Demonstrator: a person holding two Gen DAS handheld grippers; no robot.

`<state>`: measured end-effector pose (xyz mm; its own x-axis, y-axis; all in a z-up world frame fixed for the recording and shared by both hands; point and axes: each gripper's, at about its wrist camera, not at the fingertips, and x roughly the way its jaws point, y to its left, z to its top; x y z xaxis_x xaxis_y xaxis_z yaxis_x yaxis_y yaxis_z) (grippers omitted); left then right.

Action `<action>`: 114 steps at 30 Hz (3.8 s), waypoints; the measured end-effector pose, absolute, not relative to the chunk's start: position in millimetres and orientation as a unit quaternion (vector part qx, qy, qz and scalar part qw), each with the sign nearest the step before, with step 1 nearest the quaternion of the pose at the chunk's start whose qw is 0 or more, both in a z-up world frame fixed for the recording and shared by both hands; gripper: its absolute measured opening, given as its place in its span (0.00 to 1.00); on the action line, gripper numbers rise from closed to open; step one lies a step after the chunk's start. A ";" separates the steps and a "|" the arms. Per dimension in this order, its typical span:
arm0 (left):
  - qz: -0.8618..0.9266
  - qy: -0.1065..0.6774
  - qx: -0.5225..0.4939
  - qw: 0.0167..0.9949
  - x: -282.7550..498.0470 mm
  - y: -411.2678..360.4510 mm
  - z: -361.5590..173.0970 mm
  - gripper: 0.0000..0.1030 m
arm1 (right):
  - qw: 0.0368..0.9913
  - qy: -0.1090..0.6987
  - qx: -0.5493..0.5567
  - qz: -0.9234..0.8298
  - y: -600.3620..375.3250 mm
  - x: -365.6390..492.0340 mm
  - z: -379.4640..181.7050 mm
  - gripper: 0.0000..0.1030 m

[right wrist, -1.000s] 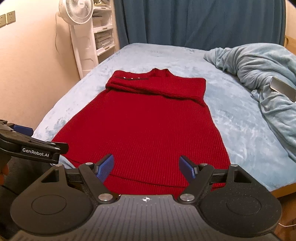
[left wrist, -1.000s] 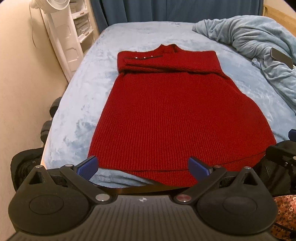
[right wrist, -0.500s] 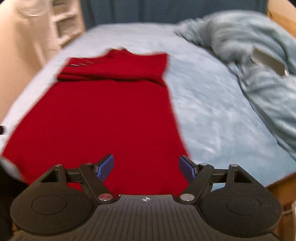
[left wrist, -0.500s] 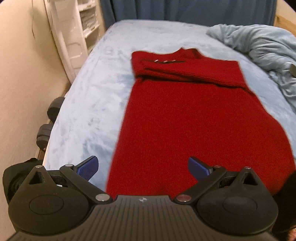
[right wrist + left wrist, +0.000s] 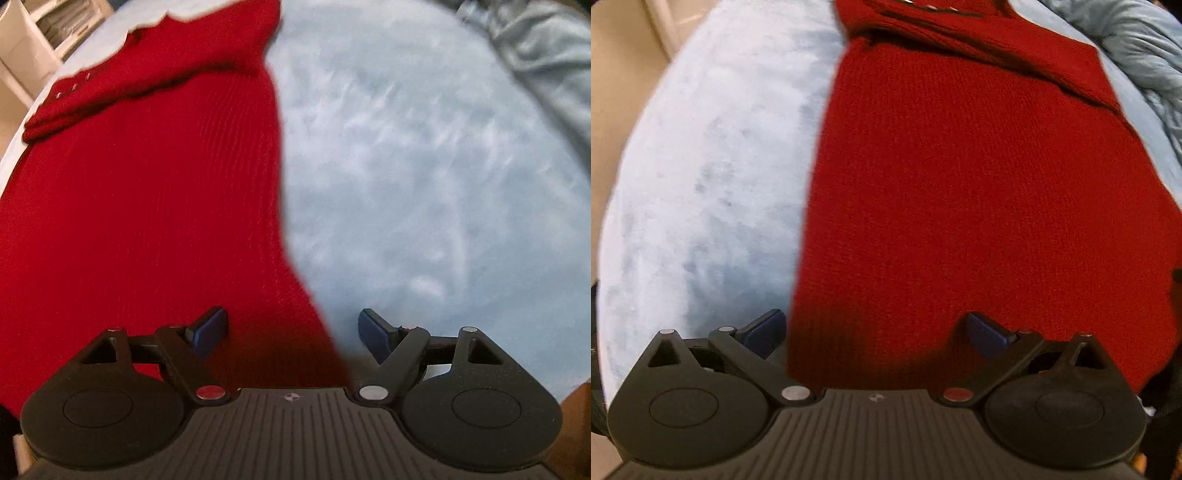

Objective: Fold small clothes
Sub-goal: 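Lower both tools to the sweater hem and close their fingers on it, then lift the hem with both tools and fold it toward the collar, then lay the hem onto the collar and open both tools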

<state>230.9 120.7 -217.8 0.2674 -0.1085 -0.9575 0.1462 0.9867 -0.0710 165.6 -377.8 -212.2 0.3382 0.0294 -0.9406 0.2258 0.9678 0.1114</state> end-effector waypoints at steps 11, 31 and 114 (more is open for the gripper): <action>-0.101 0.550 -0.035 0.829 185.6 120.2 -157.4 0.20 | 0.840 0.529 0.122 0.005 -340.2 140.7 -145.9 0.12; -0.109 0.520 -0.064 0.844 35.8 146.6 -107.7 0.19 | 0.848 0.475 0.237 0.009 -346.3 -7.7 -75.2 0.12; -0.004 0.541 -0.158 0.826 412.7 183.1 -193.4 0.17 | 0.810 0.462 0.324 -0.159 -455.6 252.2 -210.9 0.10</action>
